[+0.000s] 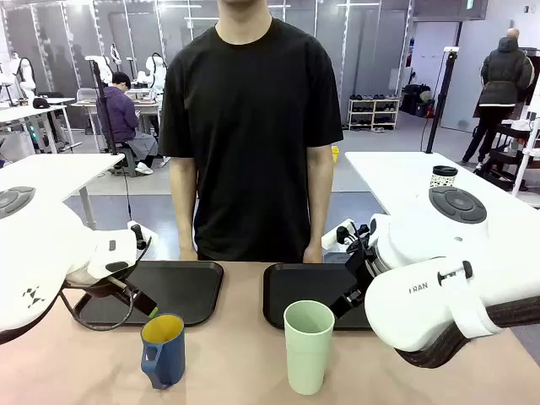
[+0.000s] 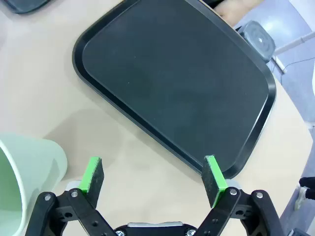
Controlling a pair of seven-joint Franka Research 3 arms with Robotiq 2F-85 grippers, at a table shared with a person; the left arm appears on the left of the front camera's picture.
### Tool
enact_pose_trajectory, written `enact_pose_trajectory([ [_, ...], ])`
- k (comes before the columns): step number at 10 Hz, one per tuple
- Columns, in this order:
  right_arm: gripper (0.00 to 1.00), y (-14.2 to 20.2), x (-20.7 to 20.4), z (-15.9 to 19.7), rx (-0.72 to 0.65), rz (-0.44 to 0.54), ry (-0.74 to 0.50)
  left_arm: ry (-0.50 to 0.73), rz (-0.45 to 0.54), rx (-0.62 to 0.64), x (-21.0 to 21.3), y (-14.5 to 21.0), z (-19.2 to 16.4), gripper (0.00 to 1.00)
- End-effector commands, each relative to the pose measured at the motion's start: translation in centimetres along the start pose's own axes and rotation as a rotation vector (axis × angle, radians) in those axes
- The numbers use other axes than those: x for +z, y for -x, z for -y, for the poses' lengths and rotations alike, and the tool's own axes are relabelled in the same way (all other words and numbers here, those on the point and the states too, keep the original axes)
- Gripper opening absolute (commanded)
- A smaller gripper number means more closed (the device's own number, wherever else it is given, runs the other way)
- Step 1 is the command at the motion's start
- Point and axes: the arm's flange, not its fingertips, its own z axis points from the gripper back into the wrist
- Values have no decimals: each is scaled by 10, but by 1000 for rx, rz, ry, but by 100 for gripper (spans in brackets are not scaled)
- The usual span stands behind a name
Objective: Sort and store the cups by type.
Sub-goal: Pick up the Reusable plastic cup.
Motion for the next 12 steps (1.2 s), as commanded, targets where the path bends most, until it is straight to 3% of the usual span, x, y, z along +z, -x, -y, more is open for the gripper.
enact_pose_trajectory([
  [1, 100, 0, 0, 0, 0, 0, 0, 0, 0, -1, 0, 0, 0, 100],
  [12, 100, 0, 0, 0, 0, 0, 0, 0, 0, -1, 0, 0, 0, 100],
])
